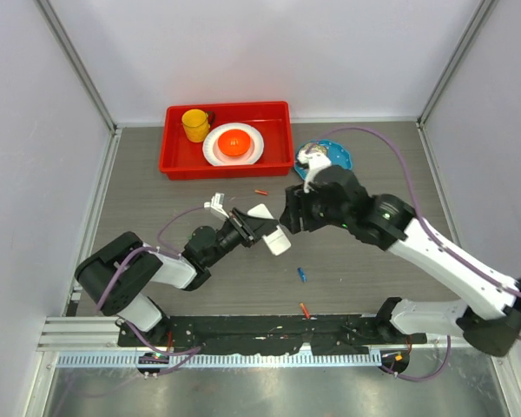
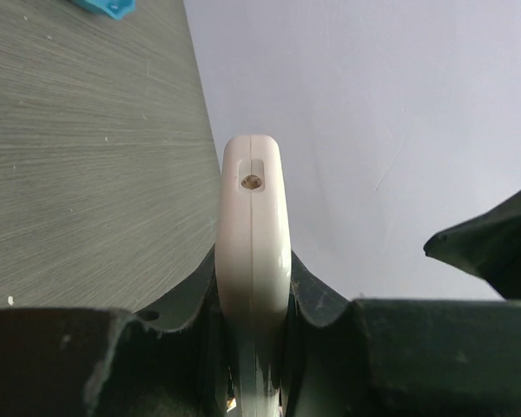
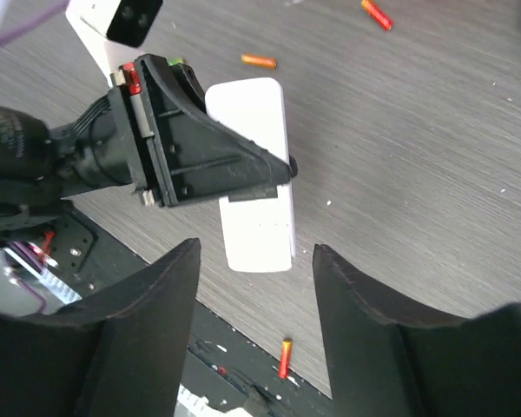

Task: Load the batteries into the remote control
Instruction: Load the battery cover into the remote control.

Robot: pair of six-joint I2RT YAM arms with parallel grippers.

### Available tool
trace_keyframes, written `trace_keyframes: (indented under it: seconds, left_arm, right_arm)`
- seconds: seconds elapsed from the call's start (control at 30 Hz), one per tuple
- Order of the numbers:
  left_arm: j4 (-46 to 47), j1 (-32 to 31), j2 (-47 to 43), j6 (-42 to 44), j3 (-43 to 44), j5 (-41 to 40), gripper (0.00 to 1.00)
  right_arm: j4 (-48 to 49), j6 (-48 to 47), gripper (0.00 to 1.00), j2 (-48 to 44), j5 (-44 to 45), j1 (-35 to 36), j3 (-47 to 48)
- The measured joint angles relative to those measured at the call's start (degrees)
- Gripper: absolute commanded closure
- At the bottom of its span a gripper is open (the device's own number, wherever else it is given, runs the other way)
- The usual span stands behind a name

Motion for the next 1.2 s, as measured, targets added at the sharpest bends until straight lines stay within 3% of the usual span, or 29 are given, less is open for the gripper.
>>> trace_keyframes:
  seconds: [0.23, 0.5, 0.77, 1.2]
  left_arm:
    - [0.0, 3.9, -0.9, -3.5, 0.0, 1.7, 1.00]
    - [0.2, 7.0, -2.7, -6.8, 0.0, 5.9, 1.00]
    - [0.2, 7.0, -2.7, -9.1, 0.0, 10.6, 1.00]
    - [0.4, 7.4, -2.2, -11.1, 1.8, 14.6, 1.00]
  right_arm:
    - [14.1, 5.6, 0.28, -17.0, -3.0, -3.4, -18.9]
    - [29.7, 15.7, 0.26, -23.3, -15.1, -10.8, -36.2]
    - [43.0, 21.6, 0.26, -23.1, -26.4, -13.7, -41.2]
    - [49.0, 21.7, 0.26, -20.1, -33.6, -13.8, -44.7]
